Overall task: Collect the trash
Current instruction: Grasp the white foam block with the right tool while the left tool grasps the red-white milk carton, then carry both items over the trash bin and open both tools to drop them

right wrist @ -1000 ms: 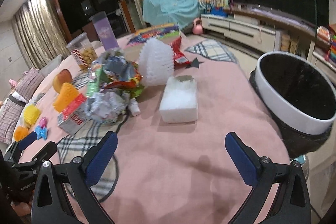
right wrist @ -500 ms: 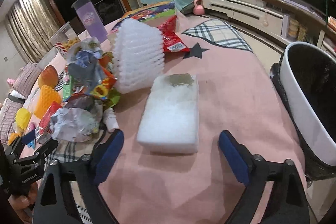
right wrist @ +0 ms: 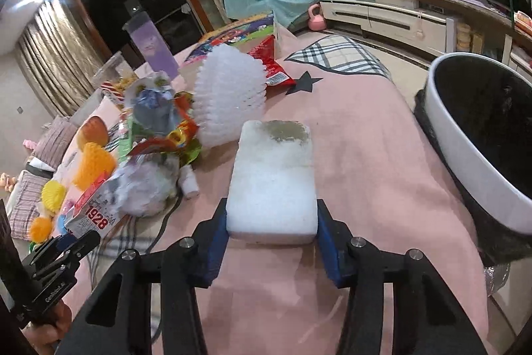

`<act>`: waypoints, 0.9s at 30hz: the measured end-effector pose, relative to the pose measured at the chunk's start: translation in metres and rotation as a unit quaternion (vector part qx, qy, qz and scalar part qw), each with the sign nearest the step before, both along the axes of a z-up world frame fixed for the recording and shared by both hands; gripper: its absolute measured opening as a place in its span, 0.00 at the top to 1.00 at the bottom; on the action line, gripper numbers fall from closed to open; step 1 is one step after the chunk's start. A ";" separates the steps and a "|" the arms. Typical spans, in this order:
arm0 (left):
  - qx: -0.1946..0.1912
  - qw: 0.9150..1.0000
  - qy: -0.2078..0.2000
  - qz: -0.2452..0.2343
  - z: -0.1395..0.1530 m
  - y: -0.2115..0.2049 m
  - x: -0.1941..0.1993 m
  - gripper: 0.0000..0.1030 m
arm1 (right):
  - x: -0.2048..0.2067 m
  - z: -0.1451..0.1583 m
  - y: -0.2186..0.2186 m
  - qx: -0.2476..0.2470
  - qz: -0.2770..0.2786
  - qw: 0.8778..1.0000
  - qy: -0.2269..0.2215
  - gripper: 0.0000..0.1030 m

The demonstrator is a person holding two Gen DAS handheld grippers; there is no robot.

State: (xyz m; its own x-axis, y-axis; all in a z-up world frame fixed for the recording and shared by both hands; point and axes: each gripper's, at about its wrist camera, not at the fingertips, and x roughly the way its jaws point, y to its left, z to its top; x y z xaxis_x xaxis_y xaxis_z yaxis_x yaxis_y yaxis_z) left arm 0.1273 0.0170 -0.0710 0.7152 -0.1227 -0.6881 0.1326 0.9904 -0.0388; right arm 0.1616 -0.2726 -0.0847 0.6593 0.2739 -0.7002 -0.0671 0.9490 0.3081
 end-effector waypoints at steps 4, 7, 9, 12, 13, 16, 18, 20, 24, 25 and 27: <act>-0.025 1.000 -0.017 -0.008 0.010 -0.002 -0.024 0.66 | -0.019 0.004 -0.008 0.008 0.000 1.000 -0.004 0.52; -0.039 0.999 -0.030 -0.019 0.020 -0.009 -0.036 0.66 | -0.035 0.008 -0.014 0.010 -0.001 1.000 -0.011 0.52; -0.047 0.998 -0.039 -0.032 0.027 -0.016 -0.039 0.66 | -0.042 0.012 -0.017 0.012 -0.003 1.000 -0.015 0.52; -0.051 0.996 -0.042 -0.055 0.035 -0.035 -0.040 0.66 | -0.053 0.018 -0.024 0.015 -0.008 1.000 -0.023 0.52; -0.051 0.996 -0.042 -0.065 0.036 -0.042 -0.041 0.66 | -0.057 0.020 -0.028 0.016 -0.011 0.999 -0.026 0.52; -0.044 0.994 -0.044 -0.093 0.037 -0.066 -0.041 0.66 | -0.065 0.024 -0.037 0.018 -0.018 0.999 -0.032 0.52; -0.044 0.992 -0.045 -0.108 0.038 -0.080 -0.040 0.66 | -0.069 0.026 -0.045 0.024 -0.023 0.999 -0.035 0.52; -0.040 0.990 -0.049 -0.125 0.041 -0.096 -0.039 0.66 | -0.072 0.029 -0.051 0.020 -0.029 0.999 -0.038 0.52; -0.037 0.987 -0.050 -0.148 0.042 -0.122 -0.036 0.66 | -0.079 0.034 -0.067 0.016 -0.040 0.998 -0.047 0.52; -0.036 0.986 -0.050 -0.154 0.042 -0.129 -0.034 0.66 | -0.080 0.035 -0.073 0.015 -0.045 0.998 -0.048 0.52; -0.034 0.984 -0.049 -0.165 0.041 -0.138 -0.030 0.66 | -0.085 0.038 -0.082 0.011 -0.054 0.997 -0.051 0.52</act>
